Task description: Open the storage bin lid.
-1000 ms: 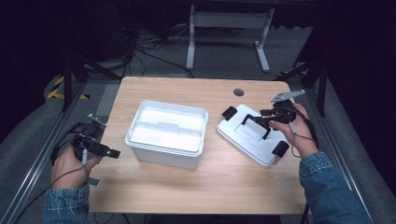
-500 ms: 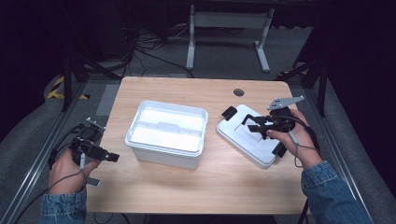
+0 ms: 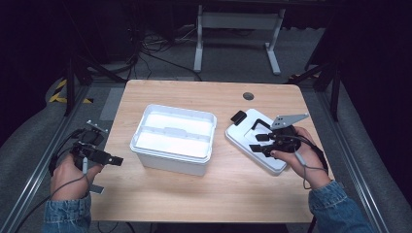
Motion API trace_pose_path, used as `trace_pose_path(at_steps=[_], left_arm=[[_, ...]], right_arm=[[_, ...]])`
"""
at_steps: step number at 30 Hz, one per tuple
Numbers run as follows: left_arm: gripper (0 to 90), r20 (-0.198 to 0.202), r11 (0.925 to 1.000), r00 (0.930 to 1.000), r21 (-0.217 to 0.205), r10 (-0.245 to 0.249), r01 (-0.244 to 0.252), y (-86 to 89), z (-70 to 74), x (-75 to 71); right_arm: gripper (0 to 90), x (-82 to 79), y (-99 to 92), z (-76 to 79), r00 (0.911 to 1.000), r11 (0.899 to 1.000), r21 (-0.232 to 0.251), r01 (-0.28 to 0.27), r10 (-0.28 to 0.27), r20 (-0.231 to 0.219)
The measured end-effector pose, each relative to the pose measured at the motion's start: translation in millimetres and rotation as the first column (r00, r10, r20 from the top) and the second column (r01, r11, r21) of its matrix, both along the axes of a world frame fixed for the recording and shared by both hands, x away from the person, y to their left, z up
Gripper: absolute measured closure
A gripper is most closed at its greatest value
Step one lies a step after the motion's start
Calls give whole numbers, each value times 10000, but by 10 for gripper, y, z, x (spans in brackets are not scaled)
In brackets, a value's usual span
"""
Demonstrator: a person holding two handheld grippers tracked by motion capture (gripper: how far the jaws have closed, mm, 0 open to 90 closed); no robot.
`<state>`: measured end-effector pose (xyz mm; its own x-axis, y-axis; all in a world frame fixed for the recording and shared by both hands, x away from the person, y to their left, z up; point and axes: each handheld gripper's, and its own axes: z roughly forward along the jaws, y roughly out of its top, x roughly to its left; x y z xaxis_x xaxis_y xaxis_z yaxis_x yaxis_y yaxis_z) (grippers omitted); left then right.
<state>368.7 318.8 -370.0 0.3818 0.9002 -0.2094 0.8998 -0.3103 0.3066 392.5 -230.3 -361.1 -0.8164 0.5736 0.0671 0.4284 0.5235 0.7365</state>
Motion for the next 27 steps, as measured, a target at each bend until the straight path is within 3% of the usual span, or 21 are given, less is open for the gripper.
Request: trace_pose_path(at_steps=[16,21,27], left_arm=[[201,-14,9998,9998,92,-181,182,-54,-19,50],[201,-30,9998,9998,79,-181,181,-52,-22,55],[201,19,9998,9998,64,-204,204,-42,-23,60]], right_arm=[[504,-307,178,-318,9991,9997,-2,-247,247,-344],[497,-320,210,-397,9992,9987,-467,-195,178,-363],[489,-325,248,-562,9984,9977,-668,-143,106,-546]])
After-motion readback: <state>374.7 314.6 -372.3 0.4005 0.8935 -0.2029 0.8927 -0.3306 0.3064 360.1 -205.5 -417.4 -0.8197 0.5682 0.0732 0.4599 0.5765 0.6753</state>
